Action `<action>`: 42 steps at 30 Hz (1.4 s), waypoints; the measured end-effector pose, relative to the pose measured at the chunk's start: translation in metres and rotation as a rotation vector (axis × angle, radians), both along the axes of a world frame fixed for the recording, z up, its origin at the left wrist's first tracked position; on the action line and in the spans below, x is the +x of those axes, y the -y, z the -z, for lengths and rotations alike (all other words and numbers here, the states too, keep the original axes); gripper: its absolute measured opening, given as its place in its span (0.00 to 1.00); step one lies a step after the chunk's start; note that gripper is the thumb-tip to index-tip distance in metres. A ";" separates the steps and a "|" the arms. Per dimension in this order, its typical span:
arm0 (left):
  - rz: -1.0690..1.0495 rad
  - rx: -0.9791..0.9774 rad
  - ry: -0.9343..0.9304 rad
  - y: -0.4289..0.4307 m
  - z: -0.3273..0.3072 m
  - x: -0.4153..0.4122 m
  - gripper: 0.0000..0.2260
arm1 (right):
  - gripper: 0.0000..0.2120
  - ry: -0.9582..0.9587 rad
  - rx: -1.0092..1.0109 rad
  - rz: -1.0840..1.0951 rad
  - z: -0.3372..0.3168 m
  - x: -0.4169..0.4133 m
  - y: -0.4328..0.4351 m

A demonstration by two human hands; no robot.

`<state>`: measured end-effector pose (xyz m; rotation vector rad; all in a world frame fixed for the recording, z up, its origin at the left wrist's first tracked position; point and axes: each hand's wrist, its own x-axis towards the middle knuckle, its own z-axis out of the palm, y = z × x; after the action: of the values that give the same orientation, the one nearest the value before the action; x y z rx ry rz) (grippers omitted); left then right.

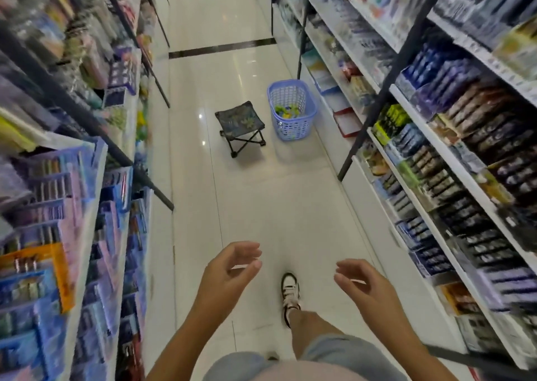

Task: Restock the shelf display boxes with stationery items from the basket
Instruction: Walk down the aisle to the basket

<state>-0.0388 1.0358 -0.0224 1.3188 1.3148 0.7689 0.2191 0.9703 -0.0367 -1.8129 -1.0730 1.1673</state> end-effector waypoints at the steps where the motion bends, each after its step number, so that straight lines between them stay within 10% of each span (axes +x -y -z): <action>1: -0.023 0.001 0.000 -0.021 0.002 -0.002 0.10 | 0.07 -0.003 0.022 -0.011 -0.001 -0.003 -0.029; 12: -0.212 -0.033 -0.011 -0.226 0.008 -0.031 0.10 | 0.08 -0.052 0.204 -0.293 -0.040 -0.050 -0.330; 29: 0.095 0.013 -0.052 -0.644 -0.010 -0.038 0.07 | 0.09 -0.007 -0.046 0.065 0.028 -0.051 -0.580; 42: 0.203 -0.057 -0.134 -0.933 0.019 0.065 0.06 | 0.06 -0.072 0.130 0.237 0.024 0.040 -0.942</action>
<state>0.0257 1.9686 -0.0410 1.4524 1.2736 0.5075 0.2595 1.9124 -0.0604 -1.7303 -0.8471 0.9908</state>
